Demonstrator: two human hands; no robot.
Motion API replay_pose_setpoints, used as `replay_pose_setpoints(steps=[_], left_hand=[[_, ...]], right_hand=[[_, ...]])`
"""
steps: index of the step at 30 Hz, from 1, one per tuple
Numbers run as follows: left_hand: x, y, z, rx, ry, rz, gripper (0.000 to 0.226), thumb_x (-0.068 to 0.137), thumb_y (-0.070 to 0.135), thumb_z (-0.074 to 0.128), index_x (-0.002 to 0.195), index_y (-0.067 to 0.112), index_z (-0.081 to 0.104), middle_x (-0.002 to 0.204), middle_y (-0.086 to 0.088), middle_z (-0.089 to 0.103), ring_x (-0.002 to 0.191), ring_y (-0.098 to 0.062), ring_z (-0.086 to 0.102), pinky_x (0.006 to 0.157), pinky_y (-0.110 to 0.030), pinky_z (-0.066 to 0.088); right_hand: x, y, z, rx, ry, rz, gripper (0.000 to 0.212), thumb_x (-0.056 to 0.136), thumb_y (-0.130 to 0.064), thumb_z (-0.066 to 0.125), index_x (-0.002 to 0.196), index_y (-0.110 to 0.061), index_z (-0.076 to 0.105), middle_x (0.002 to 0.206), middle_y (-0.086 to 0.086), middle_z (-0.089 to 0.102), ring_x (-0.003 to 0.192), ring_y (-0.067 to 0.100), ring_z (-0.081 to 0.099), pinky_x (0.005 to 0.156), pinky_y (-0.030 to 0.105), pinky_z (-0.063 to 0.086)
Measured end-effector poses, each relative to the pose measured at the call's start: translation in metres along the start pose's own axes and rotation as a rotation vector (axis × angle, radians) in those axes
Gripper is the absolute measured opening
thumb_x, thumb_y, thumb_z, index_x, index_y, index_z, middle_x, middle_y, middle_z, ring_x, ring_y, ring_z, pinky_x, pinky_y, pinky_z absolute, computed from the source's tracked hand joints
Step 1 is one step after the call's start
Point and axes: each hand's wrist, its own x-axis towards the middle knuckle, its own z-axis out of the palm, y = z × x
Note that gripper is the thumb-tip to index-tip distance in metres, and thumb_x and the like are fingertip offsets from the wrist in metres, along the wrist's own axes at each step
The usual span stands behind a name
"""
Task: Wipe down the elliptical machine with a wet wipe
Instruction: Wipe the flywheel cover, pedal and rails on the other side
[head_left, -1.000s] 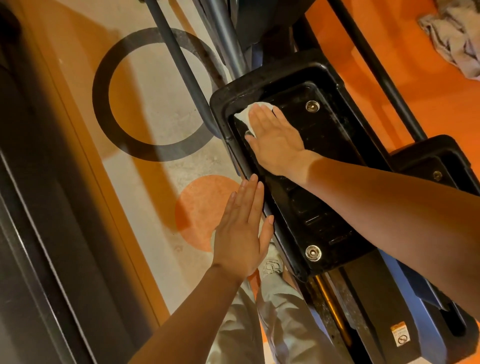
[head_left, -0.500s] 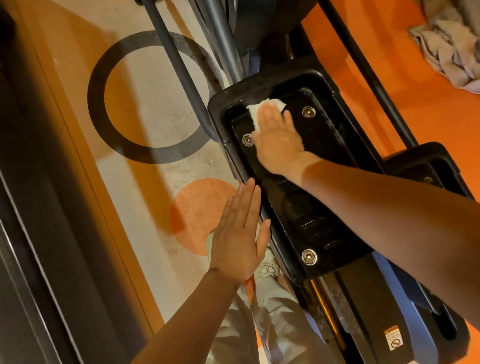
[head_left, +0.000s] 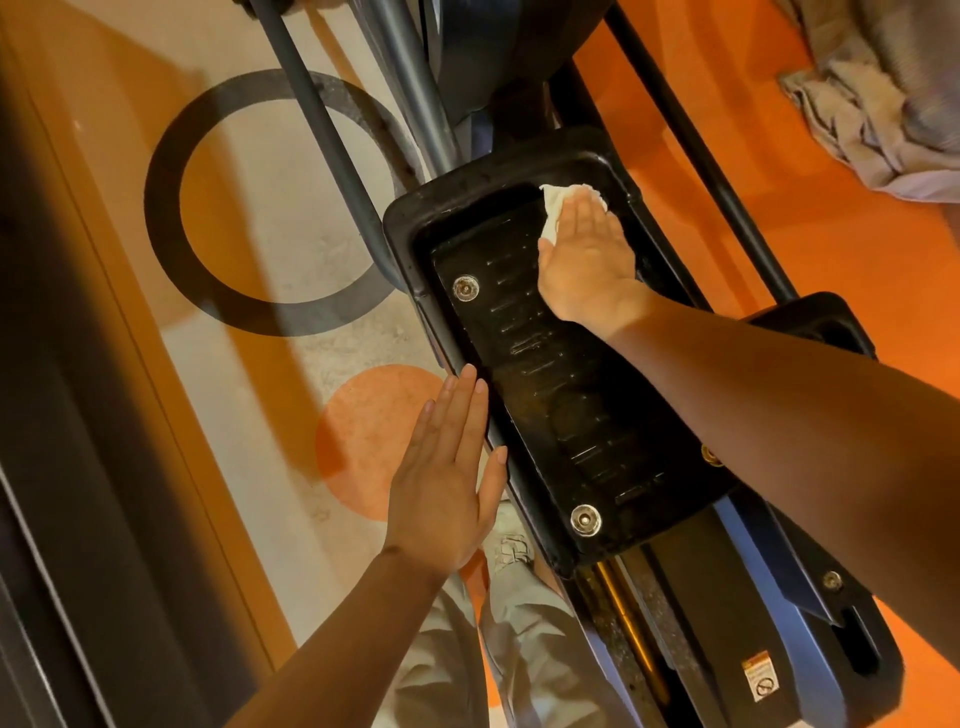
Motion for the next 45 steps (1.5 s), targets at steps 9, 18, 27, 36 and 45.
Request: replay_pose_setpoints(steps=[9, 18, 27, 36, 45], left_hand=[[0.0, -0.001, 0.001, -0.007, -0.002, 0.011, 0.056, 0.104, 0.033, 0.034, 0.153, 0.006, 0.03, 0.163, -0.009, 0.022, 0.152, -0.018, 0.013, 0.124, -0.036, 0.013], [0.0, 0.002, 0.003, -0.023, -0.01, -0.013, 0.056, 0.104, 0.031, 0.033, 0.153, 0.005, 0.03, 0.163, -0.009, 0.021, 0.152, -0.019, 0.014, 0.124, -0.036, 0.013], [0.001, 0.001, -0.004, 0.017, -0.062, -0.018, 0.057, 0.105, 0.035, 0.03, 0.155, 0.008, 0.028, 0.164, -0.006, 0.019, 0.153, -0.015, 0.009, 0.124, -0.033, 0.011], [0.002, 0.001, -0.007, 0.073, -0.095, -0.032, 0.058, 0.105, 0.038, 0.028, 0.156, 0.01, 0.024, 0.164, -0.006, 0.017, 0.153, -0.012, 0.005, 0.124, -0.032, 0.008], [0.001, 0.005, -0.008, 0.102, -0.065, -0.033, 0.058, 0.104, 0.035, 0.03, 0.154, 0.006, 0.028, 0.163, -0.009, 0.02, 0.152, -0.019, 0.013, 0.124, -0.03, 0.006]], right_hand=[[-0.045, 0.01, 0.001, 0.011, -0.167, 0.147, 0.065, 0.105, -0.029, 0.024, 0.151, 0.003, -0.008, 0.161, 0.02, -0.009, 0.15, 0.03, -0.005, 0.122, 0.04, 0.004], [-0.022, 0.002, 0.004, 0.08, -0.056, 0.063, 0.066, 0.105, -0.04, 0.018, 0.153, 0.0, -0.004, 0.162, 0.018, -0.009, 0.15, 0.028, -0.008, 0.121, 0.039, -0.003], [-0.063, 0.02, 0.008, 0.055, -0.115, 0.121, 0.075, 0.102, -0.052, 0.012, 0.153, 0.001, -0.003, 0.162, 0.019, -0.004, 0.15, 0.027, -0.002, 0.121, 0.037, 0.0], [-0.18, 0.071, 0.017, 0.184, -0.212, 0.18, 0.072, 0.102, -0.05, 0.026, 0.154, -0.003, 0.012, 0.16, 0.018, 0.016, 0.148, 0.029, 0.018, 0.119, 0.04, 0.02], [-0.213, 0.086, 0.045, 0.263, -0.011, 0.113, 0.07, 0.097, -0.051, 0.027, 0.156, -0.018, 0.01, 0.155, 0.02, 0.028, 0.142, 0.036, 0.03, 0.113, 0.051, 0.032]])
